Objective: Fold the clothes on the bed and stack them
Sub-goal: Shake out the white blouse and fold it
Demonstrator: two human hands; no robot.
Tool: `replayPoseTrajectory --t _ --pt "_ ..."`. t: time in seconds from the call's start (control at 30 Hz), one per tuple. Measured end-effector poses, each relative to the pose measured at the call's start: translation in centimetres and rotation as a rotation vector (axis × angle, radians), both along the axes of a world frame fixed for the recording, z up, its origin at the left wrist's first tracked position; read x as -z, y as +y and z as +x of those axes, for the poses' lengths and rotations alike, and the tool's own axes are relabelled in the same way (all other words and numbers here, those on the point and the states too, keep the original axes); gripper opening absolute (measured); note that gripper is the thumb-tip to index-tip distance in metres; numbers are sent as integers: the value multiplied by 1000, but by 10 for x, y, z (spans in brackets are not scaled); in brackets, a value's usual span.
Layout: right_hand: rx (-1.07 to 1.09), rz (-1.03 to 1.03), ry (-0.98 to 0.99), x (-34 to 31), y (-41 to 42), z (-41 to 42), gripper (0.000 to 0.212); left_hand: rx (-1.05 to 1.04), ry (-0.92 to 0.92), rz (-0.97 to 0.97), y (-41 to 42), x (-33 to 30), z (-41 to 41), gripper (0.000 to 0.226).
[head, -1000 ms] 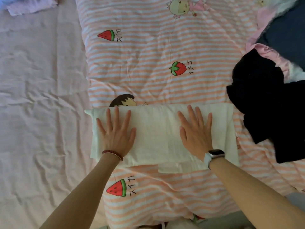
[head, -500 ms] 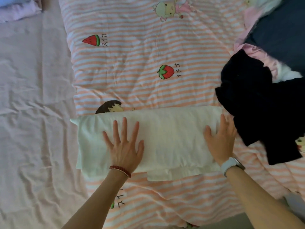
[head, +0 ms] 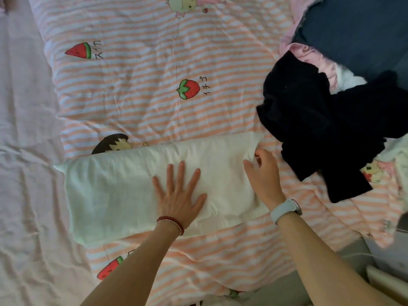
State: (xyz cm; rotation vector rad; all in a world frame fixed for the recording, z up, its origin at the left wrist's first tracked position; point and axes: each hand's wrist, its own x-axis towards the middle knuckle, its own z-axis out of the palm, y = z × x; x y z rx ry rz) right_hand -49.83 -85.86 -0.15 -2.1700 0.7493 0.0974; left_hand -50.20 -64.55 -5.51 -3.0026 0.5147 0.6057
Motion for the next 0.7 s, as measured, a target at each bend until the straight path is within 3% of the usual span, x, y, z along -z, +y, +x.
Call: replayPoseTrajectory --t 0.2,0.27,0.37,0.47,0.57,0.7 --pt "285 441 157 -1 -3 1 34 -9 27 -1 0 -2 1 67" --pt "317 544 196 -4 -6 1 26 -7 43 0 0 -3 2 66" --pt "284 628 161 -14 -8 -2 10 0 96 3 -1 -7 5 67" --pt "143 604 84 -31 -3 -6 22 29 160 -21 1 -17 10 66" --pt "-28 556 39 -55 13 -3 28 -154 220 -364 14 -38 16 51" --pt "-221 617 17 -85 70 15 39 -770 252 -960 66 -72 20 18"
